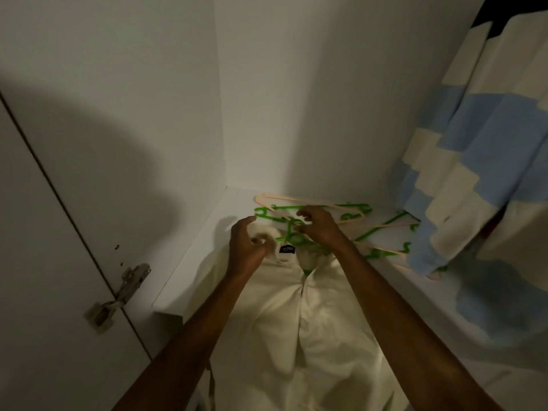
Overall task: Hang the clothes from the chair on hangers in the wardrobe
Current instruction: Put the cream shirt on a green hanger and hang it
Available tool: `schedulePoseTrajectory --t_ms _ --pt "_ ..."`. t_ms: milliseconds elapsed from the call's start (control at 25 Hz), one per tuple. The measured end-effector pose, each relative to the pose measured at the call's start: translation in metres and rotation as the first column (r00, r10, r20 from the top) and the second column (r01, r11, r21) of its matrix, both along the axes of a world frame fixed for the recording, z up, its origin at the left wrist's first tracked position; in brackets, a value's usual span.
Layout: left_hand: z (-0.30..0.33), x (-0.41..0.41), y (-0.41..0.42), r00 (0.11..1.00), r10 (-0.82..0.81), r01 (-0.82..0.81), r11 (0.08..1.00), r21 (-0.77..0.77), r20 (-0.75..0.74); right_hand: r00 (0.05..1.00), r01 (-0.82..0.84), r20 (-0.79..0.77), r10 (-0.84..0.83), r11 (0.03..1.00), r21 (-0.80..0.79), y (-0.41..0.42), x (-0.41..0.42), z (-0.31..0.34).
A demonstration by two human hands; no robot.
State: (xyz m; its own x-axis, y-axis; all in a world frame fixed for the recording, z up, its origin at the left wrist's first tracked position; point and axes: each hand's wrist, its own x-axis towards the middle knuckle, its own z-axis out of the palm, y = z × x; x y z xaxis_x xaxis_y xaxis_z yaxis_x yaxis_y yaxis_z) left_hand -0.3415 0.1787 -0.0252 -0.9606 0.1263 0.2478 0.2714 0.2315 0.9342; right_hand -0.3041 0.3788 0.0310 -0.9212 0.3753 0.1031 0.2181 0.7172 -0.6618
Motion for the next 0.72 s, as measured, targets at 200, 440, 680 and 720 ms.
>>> schedulePoseTrajectory --t_ms 200,440,680,720 --pt "-0.035 -0.002 -0.013 0.988 -0.007 -0.014 0.991 -0.132 -0.153 0.885 0.405 -0.247 -0.396 0.914 -0.016 -0.02 0.103 -0.037" --pt "-0.009 0.046 0.002 0.909 0.35 -0.398 0.891 -0.22 -0.228 0.832 0.543 0.001 -0.554 0.815 -0.204 -0.029 0.116 -0.067" --pt "-0.029 0.064 0.028 0.991 0.096 -0.084 0.988 -0.128 0.094 0.857 0.432 -0.13 -0.499 0.832 -0.347 -0.034 0.108 -0.081" --pt "-0.029 0.06 0.032 0.994 0.086 -0.074 0.983 -0.169 0.061 0.853 0.371 -0.199 -0.483 0.829 -0.419 -0.035 0.11 -0.083"
